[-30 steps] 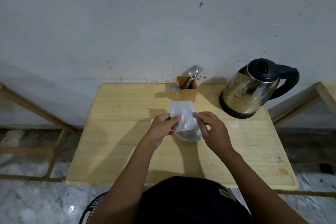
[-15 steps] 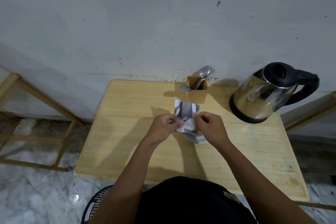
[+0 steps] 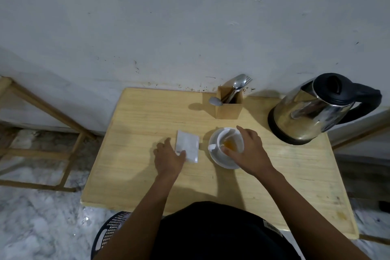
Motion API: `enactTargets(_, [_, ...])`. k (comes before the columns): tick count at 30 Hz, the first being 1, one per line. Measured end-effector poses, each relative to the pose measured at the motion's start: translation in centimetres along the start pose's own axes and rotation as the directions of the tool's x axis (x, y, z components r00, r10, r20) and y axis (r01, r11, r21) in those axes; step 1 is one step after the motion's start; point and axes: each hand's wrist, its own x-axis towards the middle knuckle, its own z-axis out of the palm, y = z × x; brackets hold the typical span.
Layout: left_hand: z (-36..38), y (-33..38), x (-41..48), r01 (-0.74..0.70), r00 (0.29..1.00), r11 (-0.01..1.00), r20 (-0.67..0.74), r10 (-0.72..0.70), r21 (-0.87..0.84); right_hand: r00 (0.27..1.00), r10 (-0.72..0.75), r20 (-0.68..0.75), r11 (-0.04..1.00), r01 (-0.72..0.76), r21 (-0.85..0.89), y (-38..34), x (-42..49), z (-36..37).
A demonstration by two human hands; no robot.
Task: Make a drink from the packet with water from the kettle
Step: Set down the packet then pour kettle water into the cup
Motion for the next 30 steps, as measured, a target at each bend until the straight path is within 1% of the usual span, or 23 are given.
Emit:
enactTargets(1, [0.2,0.0,-0.2,-0.022,0.997,0.993,-0.069,0.030,0.115,1.000,0.005,0.011,1.000,-0.005,-0.010,-0.2,0.0,0.1])
enactTargets(2, [0.5,-0.1,-0.3,-0.069,0.991,0.981,-0.100,0.088,0.180,1.000,0.009,0.022,1.000,-0.009,-0.018,-0.2,-0.1,0.1])
enactTargets(3, [0.8,-0.1,-0.5,-0.130,0.983,0.963,-0.093,0.156,0.236,0.999,0.012,0.031,1.000,-0.012,-0.025,-0.3,-0.2,0.1])
enactTargets(4, [1.1,-0.2,-0.5,-0.199,0.973,0.936,-0.059,0.225,0.291,0.999,0.019,0.035,0.999,-0.018,-0.028,-0.3,-0.2,0.2])
enactTargets(6, [1.6,-0.5,-0.6,-0.323,0.943,0.868,0.053,0.328,0.376,0.999,0.031,0.031,0.999,-0.030,-0.035,-0.3,-0.2,0.4])
enactTargets(8, [1.8,-0.7,-0.6,-0.390,0.917,0.832,0.087,0.389,0.394,0.999,0.035,0.017,0.999,-0.034,-0.041,-0.3,-0.2,0.7])
enactTargets(12, [1.9,-0.8,-0.5,-0.384,0.914,0.819,0.046,0.404,0.427,0.999,0.038,-0.024,0.998,-0.039,-0.054,-0.2,-0.1,1.1])
enactTargets(17, [2.1,-0.6,-0.3,-0.355,0.929,0.840,0.050,0.367,0.411,0.996,0.051,-0.072,0.996,-0.055,-0.064,-0.4,-0.4,1.5])
enactTargets(19, [1.9,-0.3,-0.4,-0.344,0.934,0.863,0.042,0.354,0.370,0.997,0.043,-0.063,0.997,-0.046,-0.055,-0.3,-0.5,1.5])
enactTargets(21, [1.7,0.3,-0.5,-0.368,0.927,0.894,0.021,0.376,0.254,0.997,0.038,-0.061,0.999,-0.038,-0.005,-0.1,-0.6,1.3])
enactTargets(23, [1.2,1.2,-0.8,-0.381,0.924,0.924,0.045,0.380,0.018,0.995,0.036,-0.097,0.997,-0.028,0.077,0.0,-0.8,0.8])
enactTargets(24, [1.0,1.7,-1.1,-0.362,0.925,0.925,0.082,0.372,-0.112,0.991,0.041,-0.130,0.992,-0.026,0.120,0.1,-1.0,0.5])
enactTargets(25, [0.7,2.4,-1.6,-0.340,0.919,0.918,0.133,0.370,-0.204,0.984,0.053,-0.167,0.987,-0.026,0.161,0.1,-1.3,0.1])
enactTargets(27, [0.4,3.7,-2.5,-0.351,0.894,0.899,0.192,0.405,-0.261,0.969,0.085,-0.232,0.971,-0.029,0.237,0.3,-1.8,-0.6])
enactTargets(30, [0.8,5.2,-3.4,-0.376,0.873,0.873,0.197,0.446,-0.310,0.956,0.103,-0.276,0.954,-0.016,0.300,1.1,-2.5,-1.7])
